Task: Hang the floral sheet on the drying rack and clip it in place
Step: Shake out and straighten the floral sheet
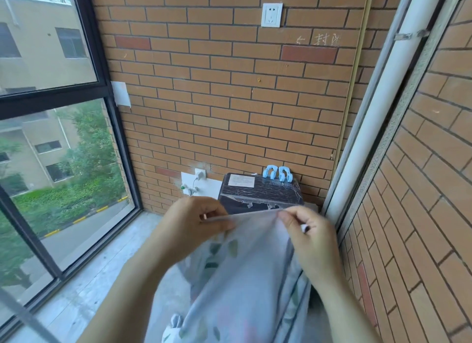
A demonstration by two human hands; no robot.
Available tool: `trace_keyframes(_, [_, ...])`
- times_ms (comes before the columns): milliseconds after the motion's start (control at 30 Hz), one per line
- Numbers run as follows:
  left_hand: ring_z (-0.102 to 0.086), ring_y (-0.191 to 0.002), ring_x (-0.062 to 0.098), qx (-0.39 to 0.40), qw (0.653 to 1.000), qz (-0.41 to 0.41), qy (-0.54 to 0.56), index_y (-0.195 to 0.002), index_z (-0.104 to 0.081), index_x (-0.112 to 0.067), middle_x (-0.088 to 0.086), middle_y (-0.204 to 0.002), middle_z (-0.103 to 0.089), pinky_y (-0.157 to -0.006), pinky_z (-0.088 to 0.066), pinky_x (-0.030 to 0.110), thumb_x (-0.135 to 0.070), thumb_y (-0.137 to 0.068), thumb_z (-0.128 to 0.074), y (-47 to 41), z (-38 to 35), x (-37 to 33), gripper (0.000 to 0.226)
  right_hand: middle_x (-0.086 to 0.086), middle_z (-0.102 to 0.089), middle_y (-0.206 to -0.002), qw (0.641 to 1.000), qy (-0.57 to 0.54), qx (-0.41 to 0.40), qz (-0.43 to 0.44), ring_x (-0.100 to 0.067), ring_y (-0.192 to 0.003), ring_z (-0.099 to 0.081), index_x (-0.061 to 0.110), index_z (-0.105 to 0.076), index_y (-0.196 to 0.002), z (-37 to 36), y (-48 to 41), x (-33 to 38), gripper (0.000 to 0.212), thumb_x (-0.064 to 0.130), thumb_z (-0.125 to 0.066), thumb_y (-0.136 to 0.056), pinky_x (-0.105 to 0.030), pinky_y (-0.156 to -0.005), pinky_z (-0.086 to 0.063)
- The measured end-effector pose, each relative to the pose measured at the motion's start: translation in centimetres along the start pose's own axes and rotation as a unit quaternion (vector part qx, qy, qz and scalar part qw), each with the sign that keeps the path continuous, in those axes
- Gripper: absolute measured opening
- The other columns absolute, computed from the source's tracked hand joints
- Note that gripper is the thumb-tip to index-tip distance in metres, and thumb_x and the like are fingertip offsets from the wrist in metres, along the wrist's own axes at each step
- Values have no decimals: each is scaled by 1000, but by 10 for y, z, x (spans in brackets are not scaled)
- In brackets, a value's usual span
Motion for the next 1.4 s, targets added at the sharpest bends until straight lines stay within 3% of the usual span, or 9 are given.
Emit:
trace_keyframes(133, [-51, -51, 1, -100, 995, -5, -24, -62, -63, -39, -14, -50, -55, -48, -37, 21, -27, -77, -74, 4, 33, 24, 21, -9, -60, -62, 997, 36, -59, 37, -13, -52, -43, 17, -66, -73, 29, -21, 12, 18, 24, -63, -88, -26, -52, -36])
trace_keyframes(267, [-55, -45, 0, -275, 958, 33, 75, -80, -72, -22, -12, -53, -61, -44, -37, 10, -11, -84, -70, -2, 57, 24, 12, -8, -62, -64, 997, 53, -24, 55, -26, -56, -46, 20, -69, -77, 28, -30, 26, 14, 20, -65, -90, -28, -51, -34])
trace_keyframes(400, [-55, -50, 4, -360, 928, 31, 89, -85, -71, -17, -4, -65, -63, -52, -41, 22, -16, -87, -65, -6, 70, 19, 7, -3, -64, -64, 997, 46, 5, 67, -18, -52, -44, 22, -71, -76, 22, -29, 36, 12, 25, -67, -87, -21, -50, -34])
trace_keyframes(600, [-31, -55, 10, -318, 932, 81, 150, -66, -43, -2, -3, -58, -34, -48, -23, 24, -20, -96, -53, -3, 44, 38, 36, 13, -70, -72, 998, 50, -37, -8, -4, -65, -59, 23, -73, -81, 23, -23, 11, 6, 21, -70, -86, -13, -61, -43])
trace_keyframes(767, [-28, -54, 17, -299, 937, 142, 114, -64, -37, 2, 2, -56, -31, -50, -22, 34, -16, -94, -51, -2, 30, 45, 38, 14, -67, -62, 985, 18, -147, -92, -2, -54, -48, 21, -66, -77, 49, -22, -8, 16, 25, -62, -92, -10, -54, -38])
trace_keyframes(1000, [-29, -54, 13, -237, 943, 146, 183, -63, -43, 4, 3, -56, -33, -51, -22, 27, -16, -92, -58, -3, -7, 52, 38, 7, -54, -56, 987, -93, -72, -107, -5, -61, -49, 11, -66, -81, 43, -21, 2, 28, 34, -54, -94, -12, -63, -40])
trace_keyframes(1100, [-30, -48, 3, -185, 940, 159, 237, -56, -50, -9, -9, -49, -37, -45, -21, 17, -16, -90, -61, -1, -37, 47, 37, 6, -47, -55, 987, -111, -70, -95, -7, -58, -45, 9, -61, -75, 36, -26, 16, 30, 31, -55, -95, -11, -60, -39])
trace_keyframes(1233, [-47, -58, 7, -123, 905, 171, 369, -71, -67, -5, -1, -59, -55, -55, -36, 21, -20, -86, -69, 2, -80, 41, 20, 5, -42, -54, 991, -112, -36, -69, -6, -56, -39, 8, -58, -70, 19, -36, 43, 30, 26, -56, -94, -11, -56, -35])
trace_keyframes(1400, [-56, -58, 5, -63, 857, 192, 474, -89, -74, -6, -4, -66, -65, -51, -44, 14, -13, -79, -75, 6, -99, 34, 11, 6, -38, -55, 987, -147, -13, -69, -8, -56, -34, 23, -60, -62, 4, -41, 59, 32, 23, -58, -94, -11, -54, -32])
Point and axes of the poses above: each hand's wrist, its own y-axis away from the middle knuckle, its own z-axis out of the back of the hand, x = y × z, the point moved 6 cm from there along -y, towards the middle knuckle
